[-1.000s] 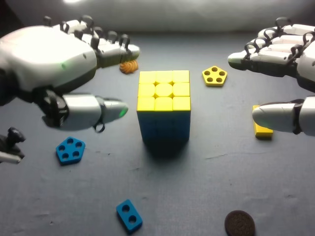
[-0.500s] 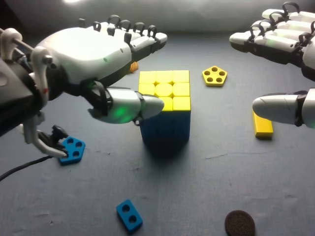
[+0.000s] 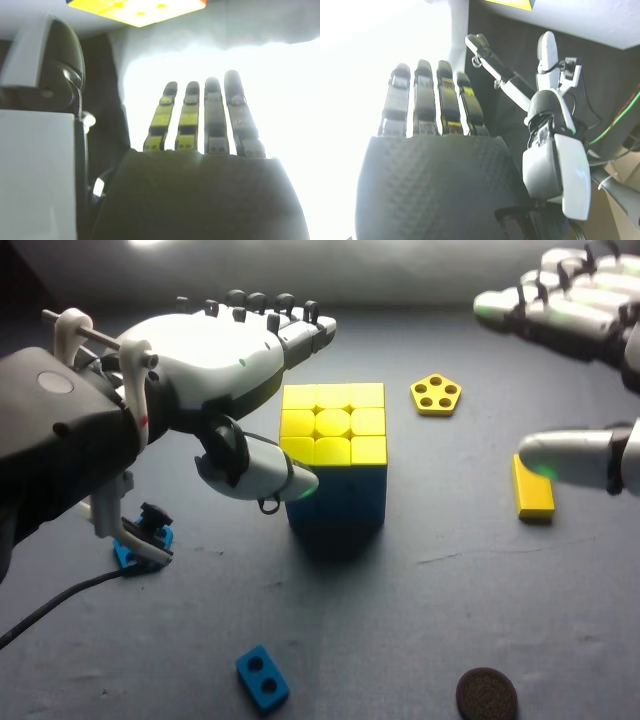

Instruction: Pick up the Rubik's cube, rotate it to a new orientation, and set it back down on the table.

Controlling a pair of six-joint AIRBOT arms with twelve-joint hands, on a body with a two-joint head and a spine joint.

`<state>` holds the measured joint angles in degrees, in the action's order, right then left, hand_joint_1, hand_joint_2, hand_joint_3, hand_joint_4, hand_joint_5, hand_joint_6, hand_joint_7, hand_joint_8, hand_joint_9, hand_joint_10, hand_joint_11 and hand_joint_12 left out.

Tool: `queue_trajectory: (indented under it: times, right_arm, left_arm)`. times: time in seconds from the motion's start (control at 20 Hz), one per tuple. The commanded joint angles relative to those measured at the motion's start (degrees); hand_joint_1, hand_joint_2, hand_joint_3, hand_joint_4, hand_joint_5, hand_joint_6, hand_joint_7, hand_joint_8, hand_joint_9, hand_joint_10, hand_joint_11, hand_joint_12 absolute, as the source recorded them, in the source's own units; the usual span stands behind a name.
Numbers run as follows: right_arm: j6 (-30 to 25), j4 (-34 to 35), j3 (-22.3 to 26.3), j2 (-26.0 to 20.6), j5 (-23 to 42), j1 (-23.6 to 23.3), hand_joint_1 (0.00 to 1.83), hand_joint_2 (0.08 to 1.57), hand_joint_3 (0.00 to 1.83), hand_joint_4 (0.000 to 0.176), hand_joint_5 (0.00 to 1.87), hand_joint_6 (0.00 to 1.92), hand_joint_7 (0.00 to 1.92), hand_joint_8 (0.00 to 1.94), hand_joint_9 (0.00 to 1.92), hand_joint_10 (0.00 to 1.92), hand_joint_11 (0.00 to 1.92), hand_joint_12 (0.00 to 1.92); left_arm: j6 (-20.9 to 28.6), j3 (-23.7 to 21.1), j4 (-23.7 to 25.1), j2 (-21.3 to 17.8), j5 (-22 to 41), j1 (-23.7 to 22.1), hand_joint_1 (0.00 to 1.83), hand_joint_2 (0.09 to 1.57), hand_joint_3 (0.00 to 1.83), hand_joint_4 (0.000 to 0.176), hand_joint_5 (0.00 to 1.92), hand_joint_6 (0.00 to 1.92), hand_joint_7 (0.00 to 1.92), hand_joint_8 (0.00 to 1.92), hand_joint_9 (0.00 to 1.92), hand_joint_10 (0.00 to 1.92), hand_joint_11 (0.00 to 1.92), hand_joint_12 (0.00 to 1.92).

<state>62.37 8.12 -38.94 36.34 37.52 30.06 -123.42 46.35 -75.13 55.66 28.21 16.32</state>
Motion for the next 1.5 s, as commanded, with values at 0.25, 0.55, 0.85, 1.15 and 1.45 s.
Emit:
queue_trajectory:
  times: [0.25,0.55,0.85,1.15,1.45]
  right_arm:
    - [0.6,-0.2,0.1,-0.1,12.9,-0.4,0.04,1.25,0.00,0.000,0.03,0.00,0.11,0.00,0.09,0.01,0.00,0.00]
    - [0.0,-4.1,-0.2,-0.4,18.0,1.0,0.07,1.24,0.00,0.000,0.06,0.01,0.13,0.01,0.10,0.01,0.03,0.02]
    - [-1.6,-5.0,-0.2,-0.6,16.2,1.2,0.12,1.23,0.00,0.000,0.09,0.00,0.12,0.00,0.09,0.00,0.00,0.08]
    - [-1.4,-5.3,-0.2,-0.6,15.8,1.3,0.05,1.26,0.01,0.000,0.06,0.00,0.10,0.00,0.08,0.00,0.00,0.00]
    - [-1.2,-5.3,-0.2,-0.6,16.0,1.4,0.08,1.26,0.00,0.000,0.08,0.01,0.11,0.01,0.08,0.00,0.01,0.01]
  left_arm:
    - [-1.0,3.0,-1.4,3.2,2.9,0.4,0.85,1.03,0.00,0.000,0.00,0.00,0.00,0.00,0.00,0.00,0.00,0.20]
    - [-1.1,5.1,-3.4,5.9,3.4,1.5,0.84,1.05,0.00,0.000,0.00,0.00,0.00,0.00,0.00,0.00,0.00,0.15]
    - [-1.1,7.4,-3.9,7.8,3.9,1.9,1.00,0.98,0.00,0.000,0.00,0.00,0.00,0.00,0.00,0.00,0.00,0.07]
    - [-3.8,8.6,-6.1,8.5,4.0,1.9,1.00,0.98,0.00,0.000,0.00,0.00,0.00,0.00,0.00,0.00,0.01,0.01]
    - [-3.9,11.0,-6.2,10.6,3.3,1.9,1.01,0.99,0.00,0.000,0.00,0.00,0.00,0.00,0.00,0.00,0.00,0.00]
